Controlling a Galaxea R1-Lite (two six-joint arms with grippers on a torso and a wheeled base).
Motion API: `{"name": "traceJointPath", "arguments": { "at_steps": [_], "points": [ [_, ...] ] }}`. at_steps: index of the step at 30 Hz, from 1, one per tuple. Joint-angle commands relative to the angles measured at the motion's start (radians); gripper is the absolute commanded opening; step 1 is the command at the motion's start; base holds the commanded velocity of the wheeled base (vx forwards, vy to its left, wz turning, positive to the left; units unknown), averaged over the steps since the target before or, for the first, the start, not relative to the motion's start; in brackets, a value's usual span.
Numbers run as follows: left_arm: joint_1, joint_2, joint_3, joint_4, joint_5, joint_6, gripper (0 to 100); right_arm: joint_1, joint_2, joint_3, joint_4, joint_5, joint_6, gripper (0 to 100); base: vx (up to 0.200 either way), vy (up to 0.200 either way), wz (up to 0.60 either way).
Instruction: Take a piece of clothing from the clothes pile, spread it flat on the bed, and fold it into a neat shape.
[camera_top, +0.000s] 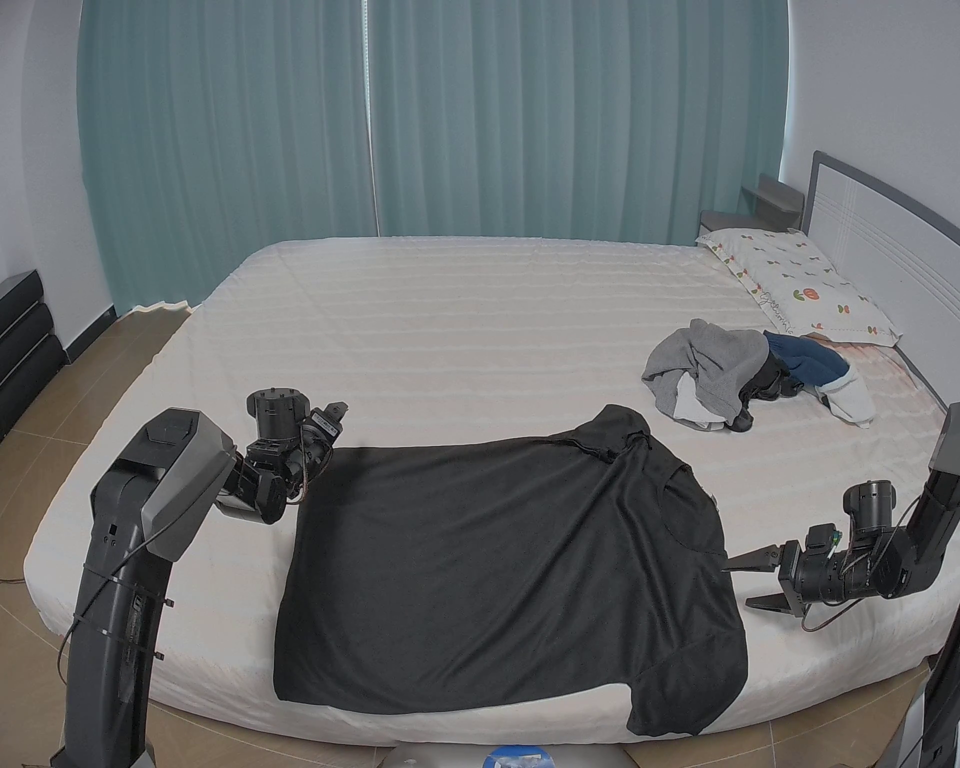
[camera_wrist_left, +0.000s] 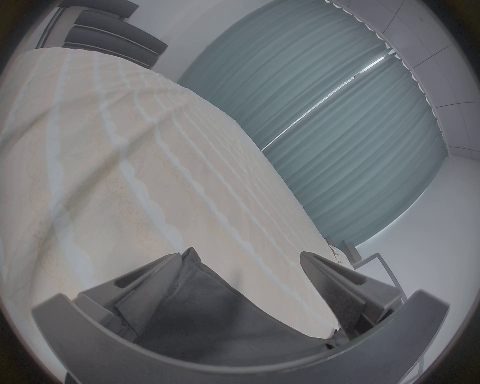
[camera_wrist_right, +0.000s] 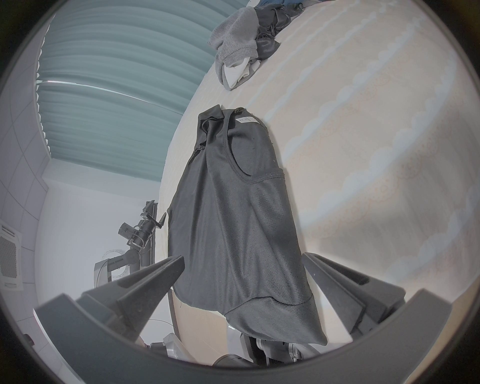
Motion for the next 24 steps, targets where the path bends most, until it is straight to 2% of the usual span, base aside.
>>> {"name": "traceJointPath", "arguments": {
  "at_steps": [1, 9, 12, 17, 24],
  "points": [
    [-0.001, 0.048, -0.04, 0.002, 0.013, -0.001, 100, 0.0, 0.005, 0.001, -0.001, 0.0, -0.001, 100, 0.0, 0.0, 0.0],
    [0.001, 0.059, -0.054, 0.003, 0.019, 0.0, 100, 0.0, 0.005, 0.001, -0.001, 0.0, -0.001, 100, 0.0, 0.0, 0.0],
    [0.004, 0.067, -0.067, 0.005, 0.045, 0.0, 100, 0.0, 0.005, 0.001, -0.001, 0.0, -0.001, 100, 0.0, 0.0, 0.0],
    [0.001, 0.087, -0.075, 0.005, 0.051, 0.065, 100, 0.0, 0.007, 0.001, -0.001, 0.0, -0.001, 100, 0.0, 0.0, 0.0],
    [-0.001, 0.084, -0.067, 0.008, 0.051, 0.071, 100, 0.0, 0.007, -0.001, -0.001, 0.0, -0.001, 100, 0.0, 0.0, 0.0]
  ]
}}
